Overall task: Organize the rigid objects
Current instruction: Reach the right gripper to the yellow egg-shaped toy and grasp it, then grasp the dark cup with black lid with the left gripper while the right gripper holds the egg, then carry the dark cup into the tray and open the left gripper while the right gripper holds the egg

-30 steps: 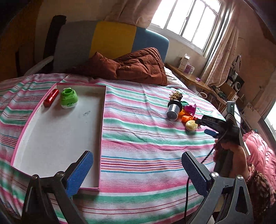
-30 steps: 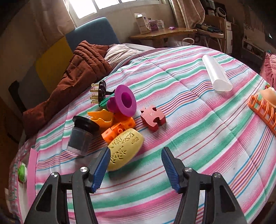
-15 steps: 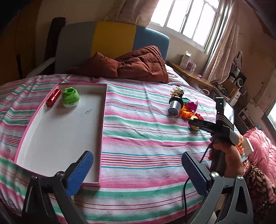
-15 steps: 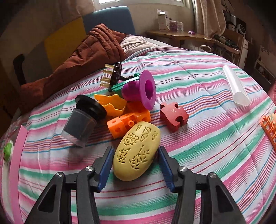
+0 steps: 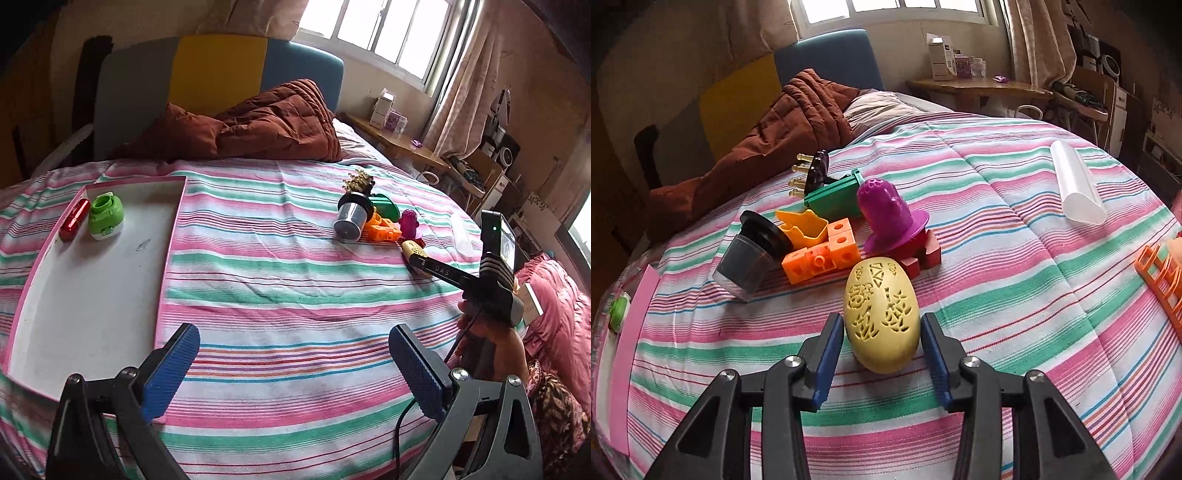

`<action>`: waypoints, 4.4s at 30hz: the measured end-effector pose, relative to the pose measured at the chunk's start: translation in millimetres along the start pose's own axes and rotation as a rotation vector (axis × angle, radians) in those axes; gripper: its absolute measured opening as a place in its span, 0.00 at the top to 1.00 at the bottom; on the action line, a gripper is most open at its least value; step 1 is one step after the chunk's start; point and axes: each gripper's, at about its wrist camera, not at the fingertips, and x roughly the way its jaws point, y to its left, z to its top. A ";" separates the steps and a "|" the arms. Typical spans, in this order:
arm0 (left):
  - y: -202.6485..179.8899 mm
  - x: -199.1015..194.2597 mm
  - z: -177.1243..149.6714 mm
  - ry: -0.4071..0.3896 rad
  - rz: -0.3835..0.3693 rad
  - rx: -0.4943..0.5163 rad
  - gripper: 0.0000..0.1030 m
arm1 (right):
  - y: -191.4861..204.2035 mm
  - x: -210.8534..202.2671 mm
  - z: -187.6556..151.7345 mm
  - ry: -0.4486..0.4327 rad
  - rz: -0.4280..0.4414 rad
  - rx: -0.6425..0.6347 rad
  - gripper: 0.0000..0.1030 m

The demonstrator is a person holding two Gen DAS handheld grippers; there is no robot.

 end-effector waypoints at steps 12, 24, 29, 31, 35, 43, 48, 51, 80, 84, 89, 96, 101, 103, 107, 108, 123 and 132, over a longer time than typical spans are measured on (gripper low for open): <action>-47.8 65.0 48.9 0.023 0.020 0.073 0.00 | 6.2 8.2 -5.6 -0.020 -0.021 -0.023 0.58; -71.6 180.5 93.3 0.038 0.068 0.131 0.01 | -1.1 8.6 -9.5 -0.057 0.021 0.017 0.58; -78.0 198.6 96.1 0.022 0.051 0.191 0.13 | -1.4 8.8 -10.8 -0.064 0.024 0.018 0.58; -80.9 203.5 95.9 0.033 0.032 0.214 0.24 | -1.9 9.0 -11.2 -0.067 0.027 0.022 0.58; -83.8 203.9 94.7 0.057 -0.012 0.227 0.55 | -2.3 9.3 -11.8 -0.070 0.030 0.025 0.58; -77.2 177.2 91.9 0.040 -0.030 0.201 0.58 | -2.5 9.4 -11.7 -0.071 0.033 0.028 0.58; -71.2 160.7 96.2 0.023 -0.037 0.164 0.58 | -2.6 9.0 -11.7 -0.071 0.032 0.027 0.58; -70.7 156.5 98.3 0.016 -0.023 0.177 0.58 | -2.8 8.8 -11.9 -0.071 0.032 0.027 0.58; -83.0 180.9 117.9 0.015 0.046 0.206 0.30 | -3.4 8.6 -12.3 -0.072 0.033 0.028 0.58; -77.8 189.6 114.8 0.053 0.040 0.191 0.57 | -3.0 8.8 -12.5 -0.073 0.033 0.028 0.58; -75.1 180.5 108.3 0.032 0.035 0.202 0.58 | -2.9 9.0 -12.8 -0.073 0.032 0.026 0.58; -63.2 157.2 99.8 0.015 0.006 0.159 0.58 | -2.3 8.8 -13.3 -0.073 0.026 0.023 0.58; -55.0 140.5 91.3 0.011 -0.013 0.125 0.58 | -1.8 9.1 -13.2 -0.072 0.021 0.019 0.59; -52.6 134.1 86.1 0.013 -0.019 0.122 0.58 | -1.9 9.4 -12.9 -0.071 0.015 0.015 0.59; -46.3 119.2 76.4 0.013 -0.035 0.105 0.58 | -0.7 9.2 -13.0 -0.070 0.009 0.010 0.59; -43.7 114.5 74.5 0.013 -0.041 0.093 0.58 | -0.9 9.3 -12.9 -0.070 0.007 0.010 0.59; 30.5 36.5 64.0 -0.073 -0.044 -0.052 0.58 | 9.6 11.2 -12.8 -0.059 -0.055 -0.039 0.60; 99.8 -2.8 60.3 -0.137 0.042 -0.135 0.58 | 16.0 11.2 -12.9 -0.053 -0.099 -0.072 0.60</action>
